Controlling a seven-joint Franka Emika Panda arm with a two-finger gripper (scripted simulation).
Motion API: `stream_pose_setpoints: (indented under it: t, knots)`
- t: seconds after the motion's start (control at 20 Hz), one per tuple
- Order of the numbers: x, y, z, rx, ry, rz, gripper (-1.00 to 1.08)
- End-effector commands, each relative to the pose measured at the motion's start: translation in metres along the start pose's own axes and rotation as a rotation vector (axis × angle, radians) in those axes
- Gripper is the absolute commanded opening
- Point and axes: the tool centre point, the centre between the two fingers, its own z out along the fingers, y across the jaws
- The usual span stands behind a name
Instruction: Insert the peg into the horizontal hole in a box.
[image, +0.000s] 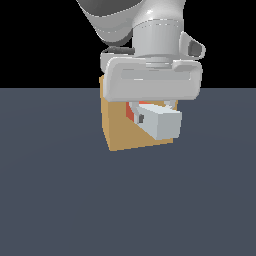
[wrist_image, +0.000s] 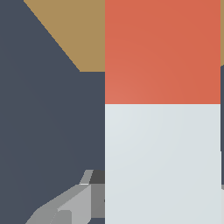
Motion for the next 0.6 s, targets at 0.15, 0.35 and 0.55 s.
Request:
stream_pose_setpoints:
  t: [0.15,0.35,0.55]
  knots:
    - [0.046,0.002,-0.004,-0.007,-0.002,-0.002,-1.00]
    - [0.065,0.002,-0.004,-0.008,-0.002,-0.002,-1.00]
    - [0.070,0.004,-0.004,-0.008,-0.002,-0.002,-1.00]
